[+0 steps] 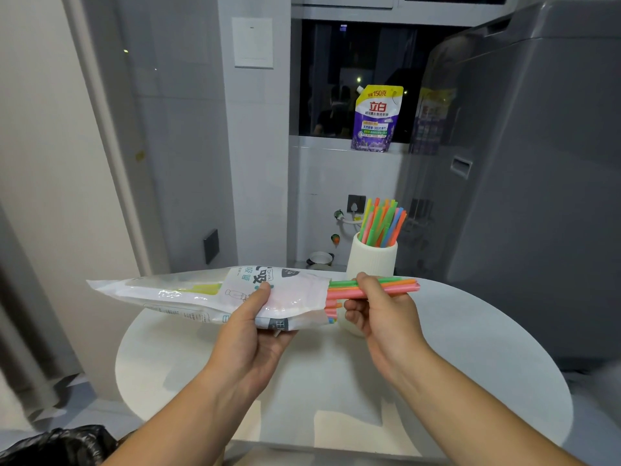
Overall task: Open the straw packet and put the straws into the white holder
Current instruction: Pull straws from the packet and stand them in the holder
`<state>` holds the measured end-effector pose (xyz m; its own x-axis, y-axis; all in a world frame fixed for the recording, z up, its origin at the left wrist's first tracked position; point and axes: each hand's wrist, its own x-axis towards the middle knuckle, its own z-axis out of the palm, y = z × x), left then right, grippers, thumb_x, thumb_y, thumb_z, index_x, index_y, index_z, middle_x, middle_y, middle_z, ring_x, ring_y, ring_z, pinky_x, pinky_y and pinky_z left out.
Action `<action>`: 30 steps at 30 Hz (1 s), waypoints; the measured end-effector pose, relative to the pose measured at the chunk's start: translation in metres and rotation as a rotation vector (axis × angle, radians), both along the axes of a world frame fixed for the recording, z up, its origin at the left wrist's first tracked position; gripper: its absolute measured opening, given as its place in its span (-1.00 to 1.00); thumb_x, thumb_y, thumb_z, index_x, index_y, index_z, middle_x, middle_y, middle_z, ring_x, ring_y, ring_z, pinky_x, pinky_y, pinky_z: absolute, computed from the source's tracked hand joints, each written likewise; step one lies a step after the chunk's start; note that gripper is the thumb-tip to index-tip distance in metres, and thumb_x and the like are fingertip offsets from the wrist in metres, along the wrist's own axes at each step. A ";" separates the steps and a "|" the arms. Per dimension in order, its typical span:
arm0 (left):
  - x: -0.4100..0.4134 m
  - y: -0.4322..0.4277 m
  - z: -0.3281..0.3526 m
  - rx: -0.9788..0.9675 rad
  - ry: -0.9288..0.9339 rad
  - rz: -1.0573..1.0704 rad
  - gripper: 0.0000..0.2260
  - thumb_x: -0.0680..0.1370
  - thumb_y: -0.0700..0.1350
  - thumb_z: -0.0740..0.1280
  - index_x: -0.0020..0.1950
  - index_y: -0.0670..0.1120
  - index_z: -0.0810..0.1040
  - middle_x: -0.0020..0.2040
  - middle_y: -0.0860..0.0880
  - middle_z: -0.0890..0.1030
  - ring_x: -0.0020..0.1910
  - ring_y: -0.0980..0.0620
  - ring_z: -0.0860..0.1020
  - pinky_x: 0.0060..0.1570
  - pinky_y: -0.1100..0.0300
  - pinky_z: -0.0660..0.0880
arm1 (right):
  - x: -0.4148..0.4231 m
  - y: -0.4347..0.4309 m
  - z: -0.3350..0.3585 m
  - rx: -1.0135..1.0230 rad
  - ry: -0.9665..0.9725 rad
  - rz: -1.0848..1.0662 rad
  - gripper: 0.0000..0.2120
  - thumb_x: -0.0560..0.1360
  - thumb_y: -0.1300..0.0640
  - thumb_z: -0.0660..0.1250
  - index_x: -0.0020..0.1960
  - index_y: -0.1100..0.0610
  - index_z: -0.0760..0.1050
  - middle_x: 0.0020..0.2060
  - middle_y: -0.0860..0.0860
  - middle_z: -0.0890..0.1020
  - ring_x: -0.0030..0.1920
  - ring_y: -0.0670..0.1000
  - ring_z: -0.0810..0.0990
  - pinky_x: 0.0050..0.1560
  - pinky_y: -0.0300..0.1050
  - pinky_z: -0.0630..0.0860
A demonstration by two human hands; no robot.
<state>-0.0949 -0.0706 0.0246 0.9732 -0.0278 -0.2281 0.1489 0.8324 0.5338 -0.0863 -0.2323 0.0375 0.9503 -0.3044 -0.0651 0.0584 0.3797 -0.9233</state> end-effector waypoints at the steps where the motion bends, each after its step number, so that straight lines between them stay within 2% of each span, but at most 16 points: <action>1: 0.000 -0.001 0.000 -0.002 0.004 -0.002 -0.72 0.60 -0.21 0.36 0.31 -0.16 0.55 0.03 -0.14 0.76 -0.08 -0.06 0.75 -0.15 -0.09 0.69 | 0.000 0.000 0.000 -0.001 0.004 0.000 -0.80 0.56 0.20 0.35 0.08 0.33 0.58 -0.36 0.11 0.61 -0.47 -0.09 0.56 -0.44 -0.24 0.54; 5: 0.000 -0.002 -0.001 -0.013 0.009 0.007 -0.68 0.59 -0.21 0.36 0.35 -0.15 0.53 0.08 -0.15 0.75 -0.05 -0.07 0.75 -0.19 -0.08 0.70 | 0.001 0.000 0.001 -0.032 0.007 0.004 -0.80 0.53 0.22 0.39 0.10 0.31 0.58 -0.29 0.11 0.62 -0.40 -0.07 0.55 -0.38 -0.25 0.56; 12: -0.001 -0.003 0.001 0.003 -0.002 -0.003 -0.70 0.59 -0.20 0.36 0.33 -0.16 0.54 0.06 -0.14 0.76 0.01 -0.07 0.74 0.03 -0.12 0.64 | 0.005 0.000 0.005 -0.025 0.029 0.040 -0.84 0.53 0.22 0.38 0.06 0.28 0.56 -0.36 0.08 0.54 -0.44 -0.07 0.49 -0.40 -0.21 0.54; 16: -0.001 -0.002 0.002 -0.010 0.000 -0.005 -0.69 0.58 -0.20 0.37 0.33 -0.16 0.54 0.10 -0.16 0.74 0.09 -0.12 0.71 0.10 -0.15 0.61 | 0.004 -0.002 0.007 -0.103 0.024 0.082 -0.82 0.54 0.19 0.38 0.07 0.28 0.55 -0.34 0.10 0.54 -0.43 -0.05 0.48 -0.43 -0.18 0.49; 20: 0.001 0.001 0.000 -0.020 0.020 0.011 -0.71 0.58 -0.20 0.37 0.31 -0.15 0.56 0.07 -0.14 0.75 0.02 -0.08 0.74 0.04 -0.12 0.63 | 0.003 -0.008 0.013 -0.083 -0.007 0.066 -0.89 0.55 0.24 0.35 0.02 0.29 0.56 -0.39 0.08 0.53 -0.44 -0.07 0.49 -0.45 -0.23 0.51; 24: 0.005 0.003 -0.001 -0.044 0.038 0.025 -0.70 0.59 -0.21 0.38 0.33 -0.14 0.54 0.10 -0.15 0.74 0.08 -0.11 0.72 -0.09 -0.11 0.69 | 0.002 -0.014 0.021 -0.131 -0.047 0.053 -0.86 0.57 0.23 0.34 -0.03 0.32 0.58 -0.41 0.09 0.58 -0.44 -0.06 0.55 -0.42 -0.21 0.57; 28: 0.008 0.006 -0.002 -0.069 0.030 0.048 -0.68 0.59 -0.21 0.37 0.35 -0.16 0.53 0.12 -0.16 0.74 0.11 -0.14 0.71 0.17 -0.19 0.61 | -0.001 -0.022 0.031 -0.179 -0.082 0.019 -0.85 0.57 0.23 0.34 -0.02 0.33 0.59 -0.41 0.10 0.60 -0.43 -0.03 0.59 -0.39 -0.17 0.60; 30: 0.009 0.009 -0.002 -0.073 0.027 0.058 -0.68 0.59 -0.21 0.37 0.35 -0.17 0.53 0.12 -0.16 0.74 0.10 -0.14 0.71 0.17 -0.19 0.61 | -0.002 -0.027 0.037 -0.198 -0.079 0.005 -0.86 0.57 0.21 0.35 -0.04 0.31 0.60 -0.39 0.12 0.61 -0.41 0.00 0.60 -0.37 -0.15 0.62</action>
